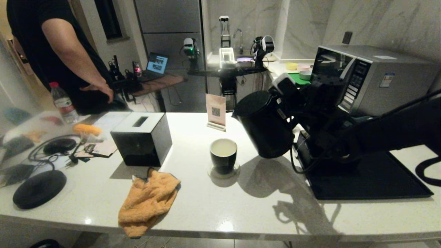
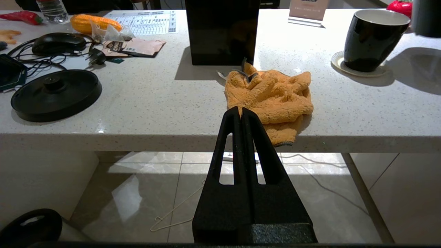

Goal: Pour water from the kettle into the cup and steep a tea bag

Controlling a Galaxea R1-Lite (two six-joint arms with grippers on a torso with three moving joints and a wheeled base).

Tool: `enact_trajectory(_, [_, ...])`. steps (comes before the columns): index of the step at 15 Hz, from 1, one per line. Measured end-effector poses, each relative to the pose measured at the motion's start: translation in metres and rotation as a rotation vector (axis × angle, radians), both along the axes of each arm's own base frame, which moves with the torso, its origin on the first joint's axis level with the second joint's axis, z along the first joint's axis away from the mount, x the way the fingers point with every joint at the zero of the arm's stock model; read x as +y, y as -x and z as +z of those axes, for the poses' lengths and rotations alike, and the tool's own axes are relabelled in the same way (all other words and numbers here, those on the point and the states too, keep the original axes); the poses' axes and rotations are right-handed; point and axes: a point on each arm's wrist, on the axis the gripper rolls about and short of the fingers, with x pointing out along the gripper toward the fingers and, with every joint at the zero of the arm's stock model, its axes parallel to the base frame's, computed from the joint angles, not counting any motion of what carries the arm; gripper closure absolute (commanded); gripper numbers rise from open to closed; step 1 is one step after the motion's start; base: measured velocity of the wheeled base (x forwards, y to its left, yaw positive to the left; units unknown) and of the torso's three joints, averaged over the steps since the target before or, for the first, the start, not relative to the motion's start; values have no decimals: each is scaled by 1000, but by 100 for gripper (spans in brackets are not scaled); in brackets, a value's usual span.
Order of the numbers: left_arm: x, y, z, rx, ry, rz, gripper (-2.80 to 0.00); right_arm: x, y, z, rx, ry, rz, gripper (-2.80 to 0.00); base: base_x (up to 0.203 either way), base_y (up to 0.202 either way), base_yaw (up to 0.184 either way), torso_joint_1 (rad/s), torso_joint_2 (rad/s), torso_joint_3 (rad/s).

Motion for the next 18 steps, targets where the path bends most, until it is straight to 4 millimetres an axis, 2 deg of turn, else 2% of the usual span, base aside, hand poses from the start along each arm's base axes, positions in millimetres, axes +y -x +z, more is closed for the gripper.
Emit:
enact_trajectory(10, [0,0,0,0,0,0,0,-38,6,21,-10,-157,-125,0,0,0,0,0,0,0])
enact_trajectory(18, [0,0,0,0,0,0,0,-92,23,35,-32,-232,-235,0,0,0,0,0,0,0])
